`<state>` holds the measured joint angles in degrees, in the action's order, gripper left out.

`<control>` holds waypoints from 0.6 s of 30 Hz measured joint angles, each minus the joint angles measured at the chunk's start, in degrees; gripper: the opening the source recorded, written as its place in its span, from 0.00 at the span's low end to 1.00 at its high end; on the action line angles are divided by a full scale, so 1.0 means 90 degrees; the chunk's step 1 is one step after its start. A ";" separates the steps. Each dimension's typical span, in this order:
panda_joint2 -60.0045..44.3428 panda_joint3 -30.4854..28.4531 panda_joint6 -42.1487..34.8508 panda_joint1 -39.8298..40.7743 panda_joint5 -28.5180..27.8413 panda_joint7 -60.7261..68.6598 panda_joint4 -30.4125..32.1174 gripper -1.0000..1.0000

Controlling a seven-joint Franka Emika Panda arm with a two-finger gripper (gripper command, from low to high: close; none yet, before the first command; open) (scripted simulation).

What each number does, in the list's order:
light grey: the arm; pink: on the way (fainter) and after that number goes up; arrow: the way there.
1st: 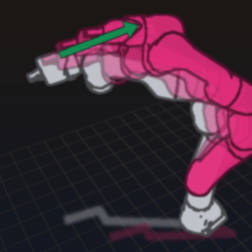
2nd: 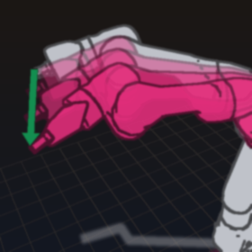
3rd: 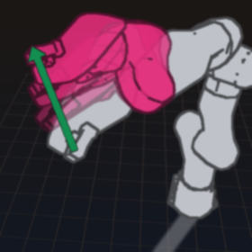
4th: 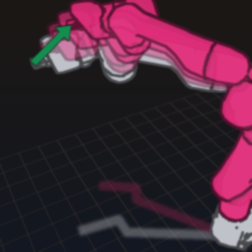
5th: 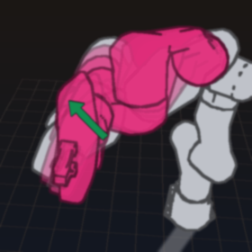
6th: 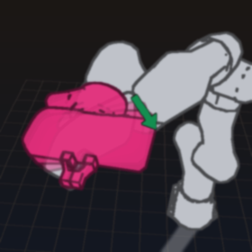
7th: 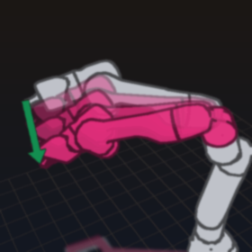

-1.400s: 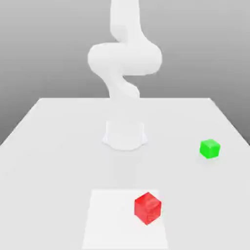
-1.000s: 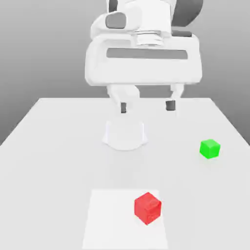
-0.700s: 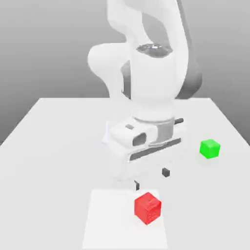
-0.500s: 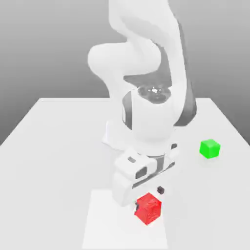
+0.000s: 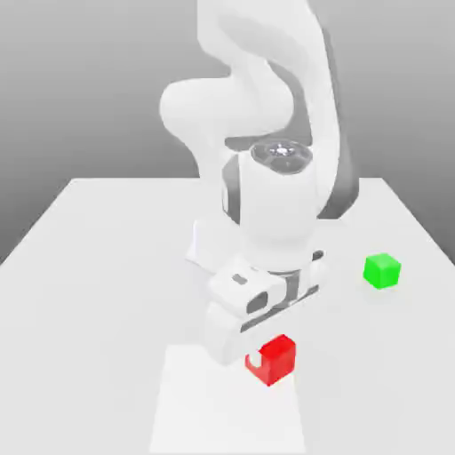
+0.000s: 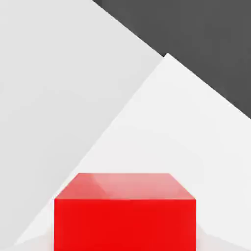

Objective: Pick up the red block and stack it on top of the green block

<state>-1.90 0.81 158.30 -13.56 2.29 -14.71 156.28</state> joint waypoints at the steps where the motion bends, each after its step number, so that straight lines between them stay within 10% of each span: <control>1: 0.0117 0.0125 -0.0054 -0.0221 0.0127 -0.0010 0.0050 0.00; 18: 0.1717 0.2179 -0.0617 -0.3296 0.1455 -0.0983 0.0971 0.00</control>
<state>13.56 20.42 152.75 -43.23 15.39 -23.55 165.02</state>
